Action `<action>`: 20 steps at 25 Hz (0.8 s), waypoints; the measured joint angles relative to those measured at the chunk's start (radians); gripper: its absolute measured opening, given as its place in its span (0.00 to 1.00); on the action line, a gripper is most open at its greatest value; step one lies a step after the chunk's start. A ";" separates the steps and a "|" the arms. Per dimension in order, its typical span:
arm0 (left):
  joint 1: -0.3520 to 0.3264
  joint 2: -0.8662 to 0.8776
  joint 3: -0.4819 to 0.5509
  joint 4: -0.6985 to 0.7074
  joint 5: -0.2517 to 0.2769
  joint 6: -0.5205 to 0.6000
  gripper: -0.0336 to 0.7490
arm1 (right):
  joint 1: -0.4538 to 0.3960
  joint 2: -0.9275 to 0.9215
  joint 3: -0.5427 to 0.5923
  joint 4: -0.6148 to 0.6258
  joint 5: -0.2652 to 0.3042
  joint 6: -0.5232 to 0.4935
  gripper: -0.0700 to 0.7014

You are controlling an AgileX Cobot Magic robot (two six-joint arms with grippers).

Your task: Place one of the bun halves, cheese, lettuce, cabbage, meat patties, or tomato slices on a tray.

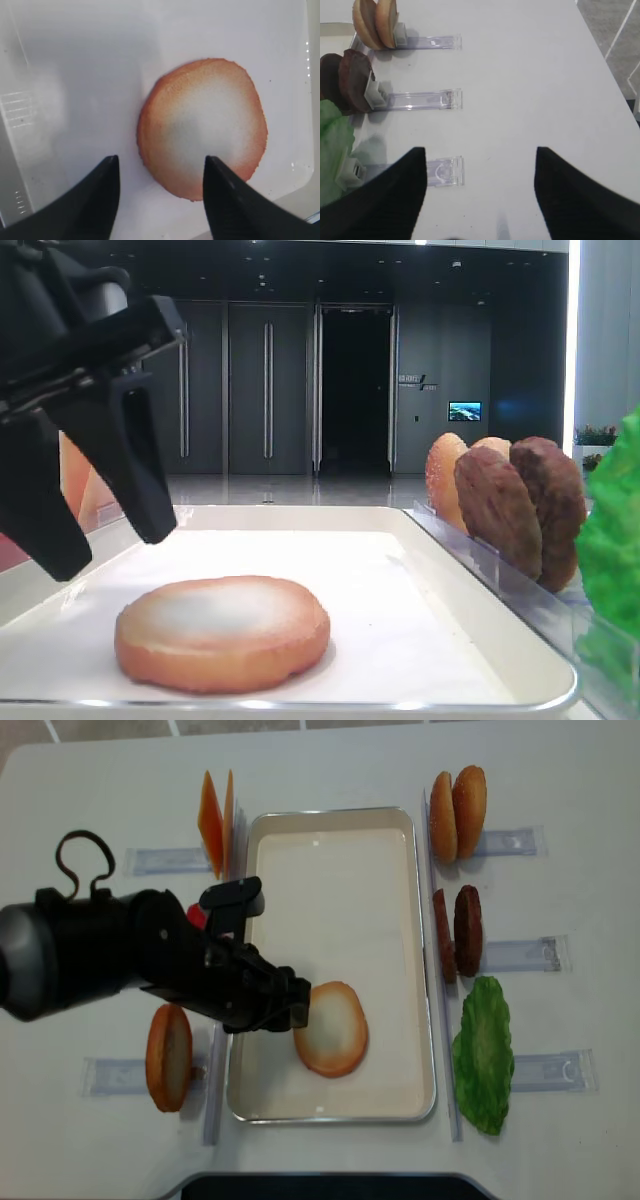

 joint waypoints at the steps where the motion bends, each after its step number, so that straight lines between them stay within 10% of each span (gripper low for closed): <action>1: 0.000 -0.005 -0.013 0.034 0.024 -0.020 0.57 | 0.000 0.000 0.000 0.000 0.000 0.000 0.70; 12: 0.002 -0.086 -0.232 0.553 0.359 -0.386 0.57 | 0.000 0.000 0.000 0.000 0.000 0.000 0.70; 20: 0.134 -0.177 -0.279 0.666 0.534 -0.431 0.57 | 0.000 0.000 0.000 0.000 0.000 0.000 0.70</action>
